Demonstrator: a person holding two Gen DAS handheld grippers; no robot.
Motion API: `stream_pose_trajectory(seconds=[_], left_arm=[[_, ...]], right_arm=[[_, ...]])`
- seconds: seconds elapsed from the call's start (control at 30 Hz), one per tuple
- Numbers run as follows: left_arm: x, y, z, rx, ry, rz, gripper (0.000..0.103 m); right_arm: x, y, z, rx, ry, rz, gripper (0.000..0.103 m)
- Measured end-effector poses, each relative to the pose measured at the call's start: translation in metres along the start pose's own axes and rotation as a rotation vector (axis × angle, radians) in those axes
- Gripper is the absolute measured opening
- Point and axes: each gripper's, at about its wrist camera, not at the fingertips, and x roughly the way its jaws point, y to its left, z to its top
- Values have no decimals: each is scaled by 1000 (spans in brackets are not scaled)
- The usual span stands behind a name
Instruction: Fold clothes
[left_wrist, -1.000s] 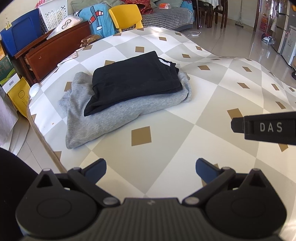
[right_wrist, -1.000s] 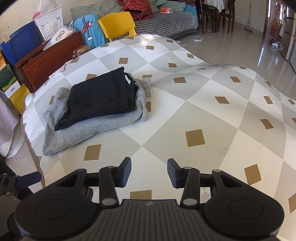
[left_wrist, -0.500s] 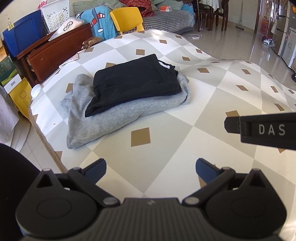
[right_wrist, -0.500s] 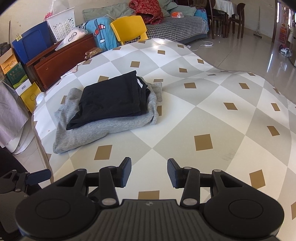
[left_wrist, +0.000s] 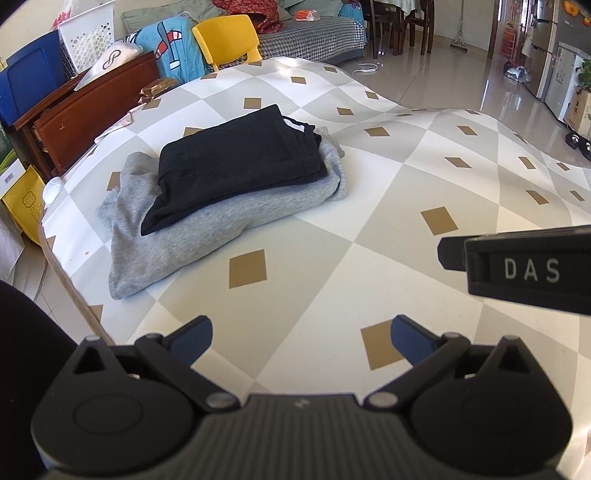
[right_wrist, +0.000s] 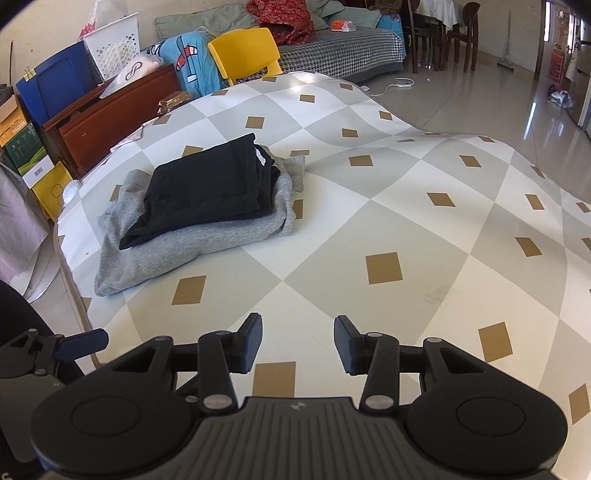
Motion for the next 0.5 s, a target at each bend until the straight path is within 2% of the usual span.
stream_pose_trajectory(seconds=[0.27, 0.5], left_arm=[[2, -22, -5, 40, 6, -33, 103], [4, -25, -6, 31, 14, -42, 103]], right_arm=[[-5, -16, -7, 34, 6, -25, 42], [-4, -20, -13, 32, 18, -21, 42]])
